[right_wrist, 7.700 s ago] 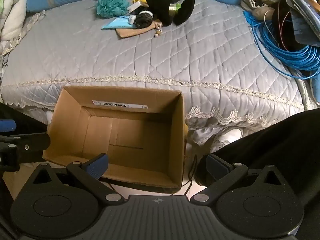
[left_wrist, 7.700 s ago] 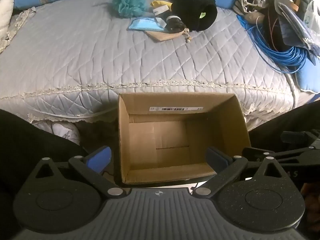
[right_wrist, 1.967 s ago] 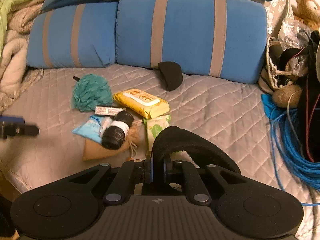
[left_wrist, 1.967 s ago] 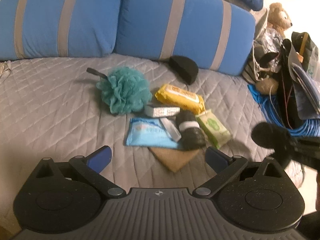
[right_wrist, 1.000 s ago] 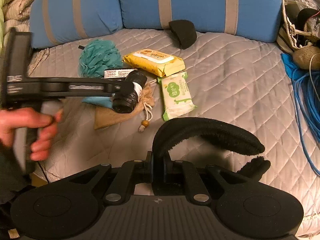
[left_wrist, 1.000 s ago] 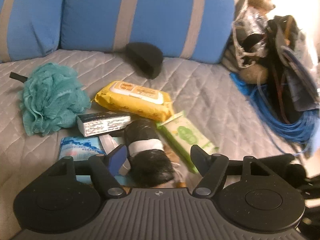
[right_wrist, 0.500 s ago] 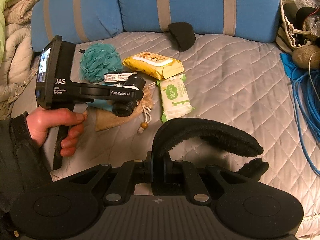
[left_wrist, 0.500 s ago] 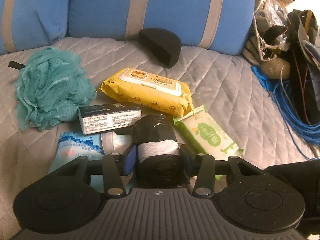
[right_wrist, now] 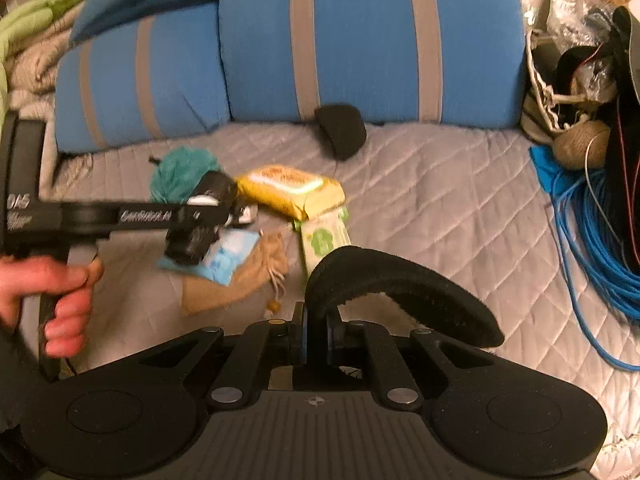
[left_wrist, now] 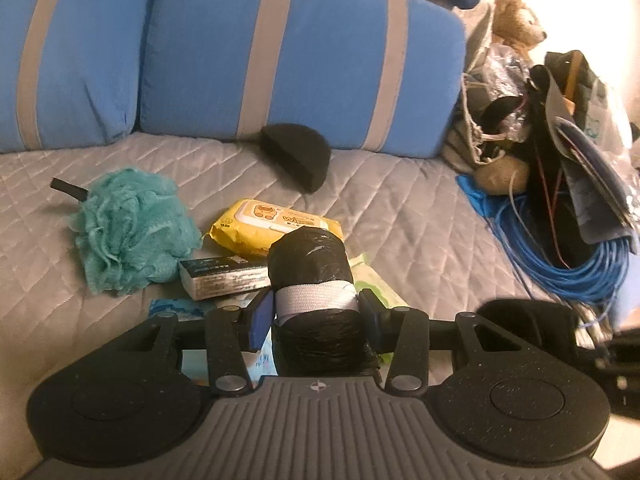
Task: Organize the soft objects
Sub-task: 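Grasp the black taped roll with the left tool while the right tool holds the headband, then carry the roll and headband in both tools over the cardboard box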
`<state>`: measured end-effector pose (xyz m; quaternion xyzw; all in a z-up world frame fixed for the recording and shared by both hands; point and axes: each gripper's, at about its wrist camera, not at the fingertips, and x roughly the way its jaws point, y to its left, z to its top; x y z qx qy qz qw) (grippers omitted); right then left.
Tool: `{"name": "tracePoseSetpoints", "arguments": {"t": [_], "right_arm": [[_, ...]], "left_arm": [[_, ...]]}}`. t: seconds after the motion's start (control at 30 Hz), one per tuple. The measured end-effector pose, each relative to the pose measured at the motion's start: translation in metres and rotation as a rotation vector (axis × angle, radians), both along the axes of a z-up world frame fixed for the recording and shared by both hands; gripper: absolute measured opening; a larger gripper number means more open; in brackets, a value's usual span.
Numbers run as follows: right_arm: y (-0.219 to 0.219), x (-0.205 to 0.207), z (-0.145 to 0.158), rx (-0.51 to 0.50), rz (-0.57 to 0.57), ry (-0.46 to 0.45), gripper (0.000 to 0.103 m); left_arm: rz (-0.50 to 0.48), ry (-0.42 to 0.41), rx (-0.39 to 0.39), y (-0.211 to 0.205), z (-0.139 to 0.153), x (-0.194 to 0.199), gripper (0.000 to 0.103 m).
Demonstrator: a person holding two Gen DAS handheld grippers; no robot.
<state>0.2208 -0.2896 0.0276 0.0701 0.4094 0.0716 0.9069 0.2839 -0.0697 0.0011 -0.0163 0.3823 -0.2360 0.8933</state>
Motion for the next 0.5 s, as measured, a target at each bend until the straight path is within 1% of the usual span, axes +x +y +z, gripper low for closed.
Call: {"name": "tracePoseSetpoints", "arguments": {"t": [0.17,0.27,0.43,0.5], "right_arm": [[0.003,-0.005,0.008,0.033,0.012,-0.042,0.011],[0.005,-0.011,0.013,0.066,0.025,-0.064,0.011],[0.004,-0.023,0.016,0.117,0.022,-0.069,0.011],[0.003,-0.027,0.017,0.134,0.029,-0.075,0.011]], "left_arm": [[-0.019,-0.008,0.007,0.011,0.009,-0.023,0.045],[-0.03,-0.026,0.025,0.016,0.013,-0.038,0.045],[-0.051,-0.05,0.075,0.021,0.017,-0.061,0.045],[-0.053,-0.05,0.078,0.024,0.017,-0.069,0.045]]}}
